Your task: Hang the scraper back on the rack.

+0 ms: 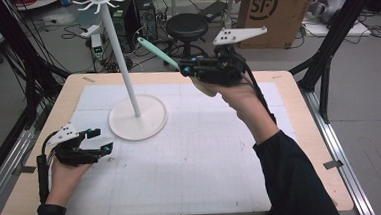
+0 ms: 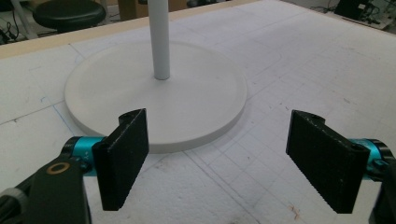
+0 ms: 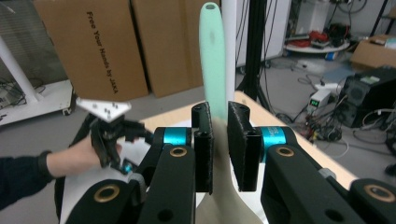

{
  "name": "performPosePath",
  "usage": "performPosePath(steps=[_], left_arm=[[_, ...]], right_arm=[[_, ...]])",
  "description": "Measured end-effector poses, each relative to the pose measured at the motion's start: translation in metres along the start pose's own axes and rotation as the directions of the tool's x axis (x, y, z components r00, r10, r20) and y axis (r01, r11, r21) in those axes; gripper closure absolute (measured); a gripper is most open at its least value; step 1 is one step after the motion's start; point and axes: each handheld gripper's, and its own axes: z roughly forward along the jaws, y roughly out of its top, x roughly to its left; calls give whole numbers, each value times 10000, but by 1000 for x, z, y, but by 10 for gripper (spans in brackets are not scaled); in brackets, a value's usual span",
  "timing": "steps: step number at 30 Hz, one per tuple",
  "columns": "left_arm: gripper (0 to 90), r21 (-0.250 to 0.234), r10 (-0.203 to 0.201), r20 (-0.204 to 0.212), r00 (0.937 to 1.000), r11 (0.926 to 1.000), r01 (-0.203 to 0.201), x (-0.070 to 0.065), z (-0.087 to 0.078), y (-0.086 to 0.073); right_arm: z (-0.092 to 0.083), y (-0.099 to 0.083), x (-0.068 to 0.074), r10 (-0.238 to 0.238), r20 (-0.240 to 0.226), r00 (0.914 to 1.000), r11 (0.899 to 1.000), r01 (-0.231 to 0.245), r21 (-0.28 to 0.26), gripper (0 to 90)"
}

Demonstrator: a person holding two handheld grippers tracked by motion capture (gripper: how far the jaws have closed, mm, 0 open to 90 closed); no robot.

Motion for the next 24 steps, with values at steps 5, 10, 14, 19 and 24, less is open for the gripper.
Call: performPosePath(steps=[5,10,14,19,24], left_arm=[[219,-23,4,32,10000,10000,-4,0,0,0],[219,9,-36,84,10000,10000,36,0,1,-1],[219,-10,-21,92,10000,10000,21,0,1,0],[219,-13,-26,94,10000,10000,26,1,0,-1],[219,17,-19,142,9999,10000,18,0,1,-1]], right_arm=[[4,25,1,-146,79,9999,9997,147,-211,811],[11,43,4,-335,146,9993,9989,339,-335,811],[16,51,6,-437,167,9989,9986,441,-299,811],[19,59,5,-454,228,9987,9984,461,-335,811],[22,63,2,-445,394,9982,9986,456,-258,811]])
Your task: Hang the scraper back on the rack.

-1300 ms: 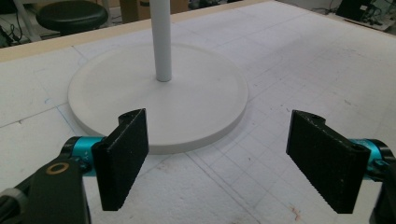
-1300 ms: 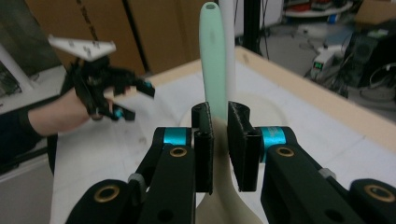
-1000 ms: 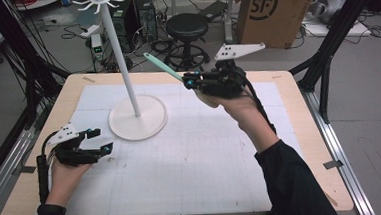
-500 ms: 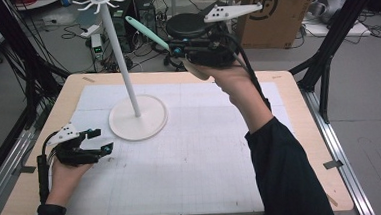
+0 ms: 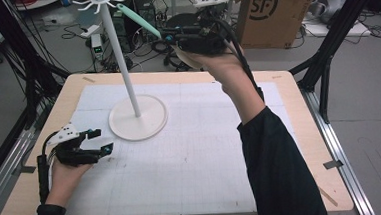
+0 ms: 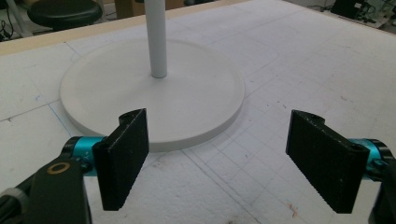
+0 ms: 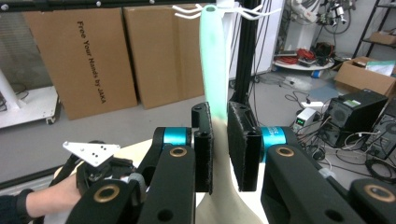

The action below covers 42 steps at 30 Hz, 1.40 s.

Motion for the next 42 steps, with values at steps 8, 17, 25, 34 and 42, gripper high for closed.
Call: performPosePath(steps=[8,17,25,34,42], left_arm=[[221,51,9,73,10000,10000,-9,0,1,0],[224,58,4,108,9999,10000,-5,-1,1,-1],[225,133,71,143,9999,9999,-72,-1,2,-1],[225,185,94,159,9998,9998,-97,-1,3,-1],[225,261,134,202,9997,9996,-140,-2,3,-2]], right_arm=[[1,0,-3,54,12,10000,10000,-54,-83,811],[10,3,2,-117,80,9999,9997,115,214,810],[16,2,3,-184,163,9997,9993,179,320,811],[9,4,1,-197,178,9996,9998,198,-23,811],[12,2,-2,-103,338,9994,9998,98,143,811]])
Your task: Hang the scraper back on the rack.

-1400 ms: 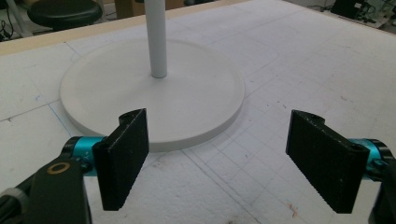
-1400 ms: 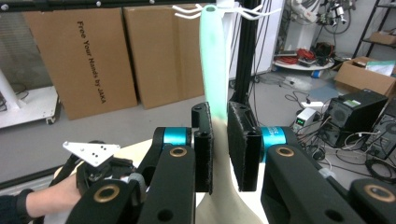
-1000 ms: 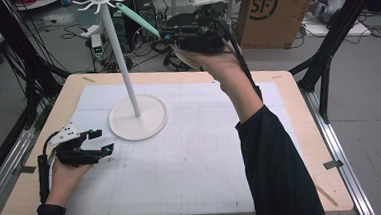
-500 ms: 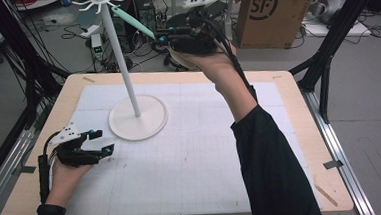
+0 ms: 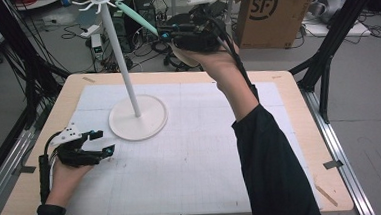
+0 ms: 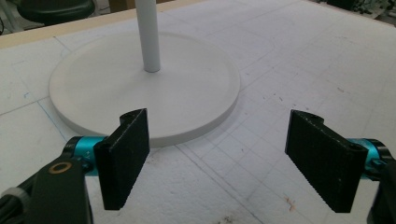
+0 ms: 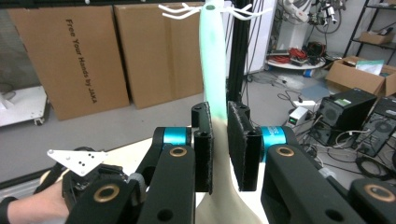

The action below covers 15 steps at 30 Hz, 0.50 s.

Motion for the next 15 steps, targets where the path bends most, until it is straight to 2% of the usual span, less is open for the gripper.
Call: performPosePath(steps=[12,15], left_arm=[[225,19,24,5,10000,10000,-24,0,0,0],[225,36,33,12,10000,10000,-33,0,0,-1]], right_arm=[[14,-3,2,-91,16,10000,9997,91,246,805],[19,-5,2,-162,84,9998,9988,158,471,774]])
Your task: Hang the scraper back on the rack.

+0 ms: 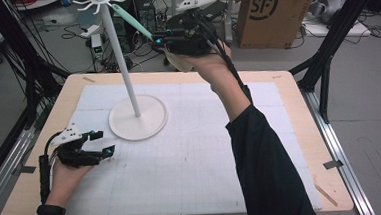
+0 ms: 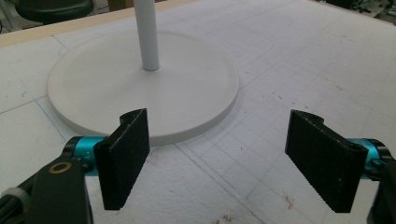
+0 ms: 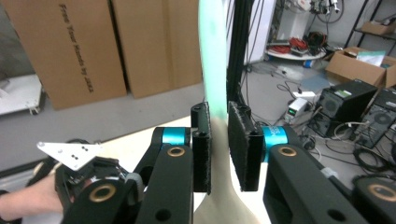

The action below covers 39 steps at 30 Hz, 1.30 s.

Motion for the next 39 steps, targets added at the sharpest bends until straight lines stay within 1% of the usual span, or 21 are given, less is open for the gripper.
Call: performPosePath(steps=[1,5,6,7,8,9,10,12,14,15,17,19,21,22,23,25,26,29,31,35,39], left_arm=[[225,10,-9,8,10000,10000,9,0,0,0],[225,65,-3,-10,10000,10000,3,0,0,-1],[225,92,13,-34,10000,10000,-13,0,0,-2],[225,110,7,-52,10000,9999,-6,0,0,-2],[225,131,18,-43,10000,9999,-18,0,-1,-2],[224,143,4,-68,10000,9999,-3,0,-1,-2],[224,148,-12,-73,10000,9999,13,0,-1,-3],[224,154,-46,-120,9999,9999,48,0,-1,-3],[223,171,-30,-142,9999,9998,33,1,-1,-3],[222,200,-26,-165,9999,9998,30,1,-1,-3],[222,235,-24,-171,9999,9997,28,0,-1,-4],[222,268,11,-209,9998,9996,-6,0,-1,-5],[218,256,16,-262,9997,9997,-10,-1,-2,-5],[213,225,31,-274,9996,9997,-25,-2,-2,-6],[213,188,16,-297,9996,9998,-10,-3,-2,-6],[208,114,33,-368,9993,9999,-29,-4,-2,-6],[204,90,55,-381,9993,9999,-52,-4,-2,-6],[192,40,106,-472,9988,9999,-104,-4,-3,-6],[186,14,72,-573,9983,10000,-71,-4,-3,-7],[180,11,128,-759,9970,9999,-128,-4,-3,-7],[180,-40,174,-920,9956,9998,-179,-3,-3,-8]], right_arm=[[1,-1,0,96,-39,9999,9999,-96,75,684],[0,-9,-1,-40,-112,9999,9999,41,131,581],[-1,-13,-2,-144,-125,9998,9998,146,136,545],[-6,-25,-4,-138,-122,9998,9994,142,316,501],[-6,-25,-4,-138,-122,9998,9994,142,316,501],[-13,-43,-8,-193,-111,9998,9983,198,544,465],[-13,-43,-8,-193,-111,9998,9983,198,544,465],[-21,-65,-12,-210,-134,9997,9966,220,791,444],[-32,-91,-15,-149,2,9999,9954,148,949,434],[-38,-105,-16,-65,-125,9999,9942,78,1069,433],[-50,-134,-18,150,-33,9999,9916,-144,1282,418],[-64,-163,-21,340,-7,9994,9909,-336,1305,413],[-78,-190,-24,599,210,9980,9899,-621,1275,403],[-91,-215,-28,889,454,9950,9887,-936,1170,378],[-91,-215,-28,889,454,9950,9887,-936,1170,378],[-102,-238,-33,1233,717,9898,9845,-1311,1164,353],[-108,-252,-37,1559,860,9840,9810,-1645,1032,336],[-118,-278,-44,1919,1340,9722,9734,-2060,1005,291],[-124,-294,-48,2412,1584,9575,9626,-2568,864,263],[-130,-308,-52,2690,1789,9464,9541,-2873,851,253],[-132,-316,-57,2879,1901,9386,9462,-3094,947,241]])
